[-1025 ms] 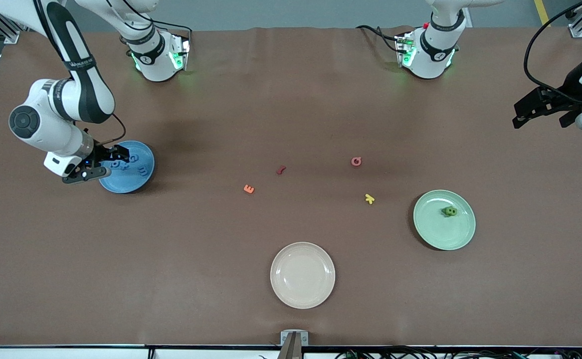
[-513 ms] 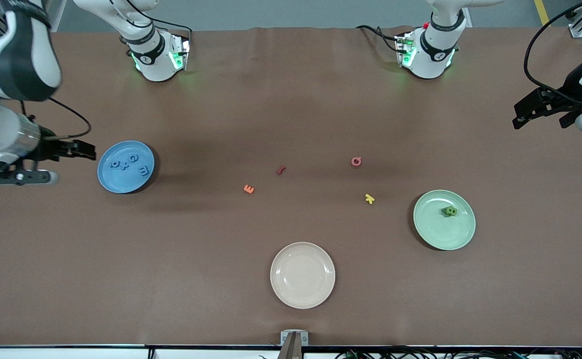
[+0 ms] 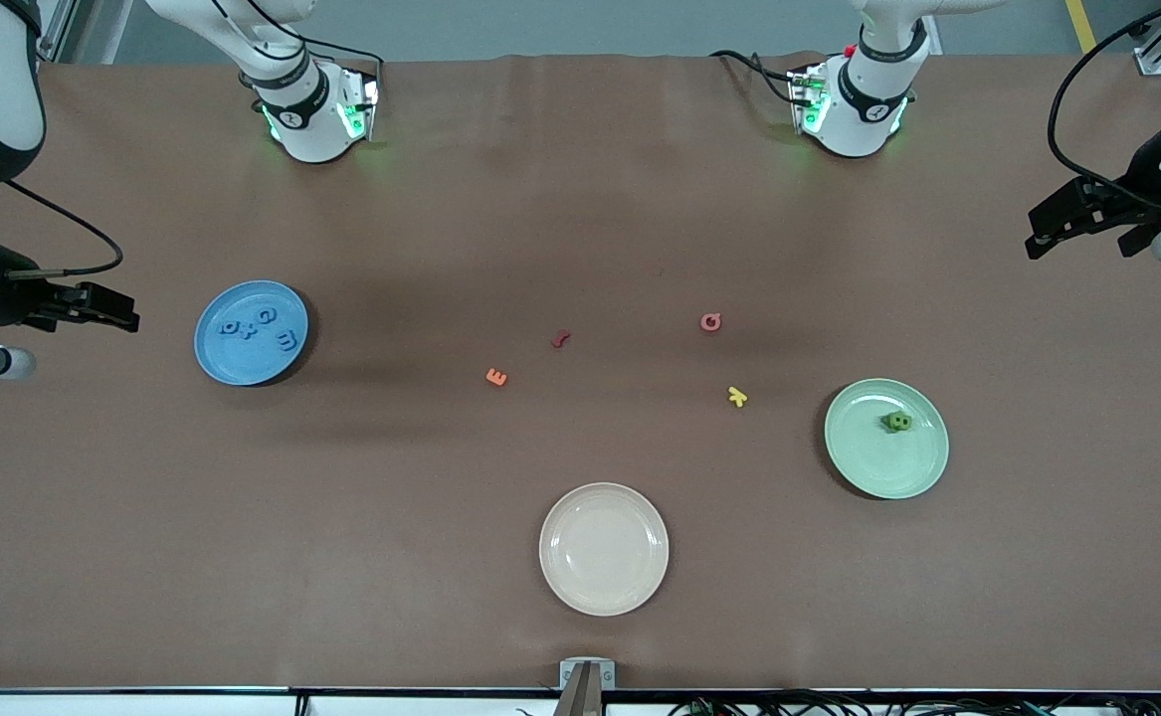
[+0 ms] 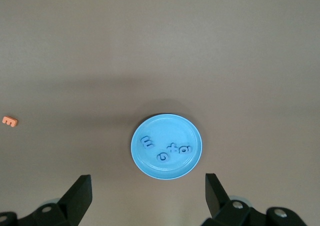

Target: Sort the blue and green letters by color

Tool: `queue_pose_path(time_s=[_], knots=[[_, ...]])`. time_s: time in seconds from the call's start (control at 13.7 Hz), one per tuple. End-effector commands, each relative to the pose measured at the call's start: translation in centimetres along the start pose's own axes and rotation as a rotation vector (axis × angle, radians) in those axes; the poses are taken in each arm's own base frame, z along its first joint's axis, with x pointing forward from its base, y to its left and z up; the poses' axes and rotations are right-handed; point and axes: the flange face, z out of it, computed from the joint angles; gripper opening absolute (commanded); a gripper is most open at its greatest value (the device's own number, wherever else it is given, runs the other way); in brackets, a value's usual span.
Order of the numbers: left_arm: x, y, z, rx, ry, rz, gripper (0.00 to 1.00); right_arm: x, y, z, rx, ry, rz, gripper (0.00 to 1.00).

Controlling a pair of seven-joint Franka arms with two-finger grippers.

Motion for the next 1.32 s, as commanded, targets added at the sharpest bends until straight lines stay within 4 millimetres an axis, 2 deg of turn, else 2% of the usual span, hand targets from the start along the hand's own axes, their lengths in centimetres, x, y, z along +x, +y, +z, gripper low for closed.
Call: queue_pose_path(time_s=[0.0,0.22,0.44,0.73,1.03,1.24], knots=[[0.4,-0.6,-0.3,0.013,0.004,0.017,1.0,-0.1,0.5,-2.2,0.008,0.001,0.022,1.0],[0.5,-1.5,-0.2,0.012,0.002,0.012,1.0,-0.2,-0.1,-2.1,0.007,-0.007,0.017,1.0],[0.5,-1.5,-0.1,0.012,-0.001,0.014,1.0,-0.9,-0.2,-1.6,0.033,-0.063,0.013,1.0],[0.6,-1.4,-0.1,0.013,-0.001,0.012,1.0,-1.6,1.3,-1.4,0.092,-0.075,0.029,1.0],[0.6,-1.4,-0.2,0.013,0.002,0.009,1.0,-4.1,0.6,-2.1,0.093,-0.037,0.019,1.0],[0.6,-1.4,-0.2,0.017,0.001,0.01,1.0,-6.2,0.4,-3.5,0.089,-0.006,0.014,1.0]])
